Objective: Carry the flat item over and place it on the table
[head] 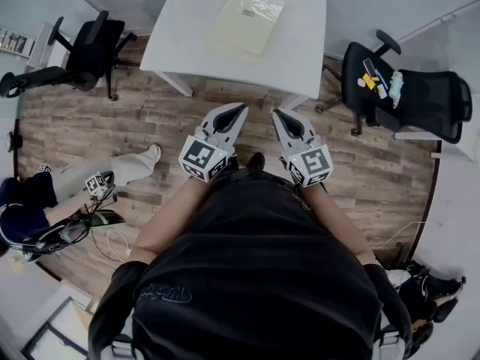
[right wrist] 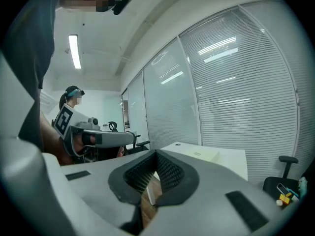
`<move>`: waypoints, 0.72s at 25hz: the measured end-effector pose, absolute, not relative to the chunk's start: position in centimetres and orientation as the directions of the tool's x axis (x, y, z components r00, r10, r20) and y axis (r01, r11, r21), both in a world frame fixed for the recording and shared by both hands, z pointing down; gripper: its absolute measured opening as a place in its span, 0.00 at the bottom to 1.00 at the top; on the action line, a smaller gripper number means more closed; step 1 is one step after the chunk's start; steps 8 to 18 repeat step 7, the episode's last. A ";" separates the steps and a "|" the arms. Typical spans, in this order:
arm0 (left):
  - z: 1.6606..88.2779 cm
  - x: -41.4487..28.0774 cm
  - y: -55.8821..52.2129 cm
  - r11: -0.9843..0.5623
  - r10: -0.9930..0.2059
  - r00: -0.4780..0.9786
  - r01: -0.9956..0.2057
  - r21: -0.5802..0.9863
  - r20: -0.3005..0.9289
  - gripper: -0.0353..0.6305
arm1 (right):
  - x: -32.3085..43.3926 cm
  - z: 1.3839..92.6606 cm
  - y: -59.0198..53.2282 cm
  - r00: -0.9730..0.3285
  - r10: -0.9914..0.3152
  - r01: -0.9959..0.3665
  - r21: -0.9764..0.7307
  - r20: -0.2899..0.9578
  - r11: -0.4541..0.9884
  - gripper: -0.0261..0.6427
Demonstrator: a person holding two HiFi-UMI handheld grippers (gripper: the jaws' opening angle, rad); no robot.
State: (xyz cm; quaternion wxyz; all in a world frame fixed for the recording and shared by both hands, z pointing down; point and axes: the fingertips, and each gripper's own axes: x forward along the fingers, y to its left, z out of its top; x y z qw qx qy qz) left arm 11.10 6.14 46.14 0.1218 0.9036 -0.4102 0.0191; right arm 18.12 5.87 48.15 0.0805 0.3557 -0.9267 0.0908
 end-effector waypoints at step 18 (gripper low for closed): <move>46.6 12.9 8.3 -0.630 -0.739 0.660 -0.748 0.210 0.136 0.07 | 19.6 48.5 8.0 -0.744 -0.632 -0.662 -0.112 0.219 0.741 0.07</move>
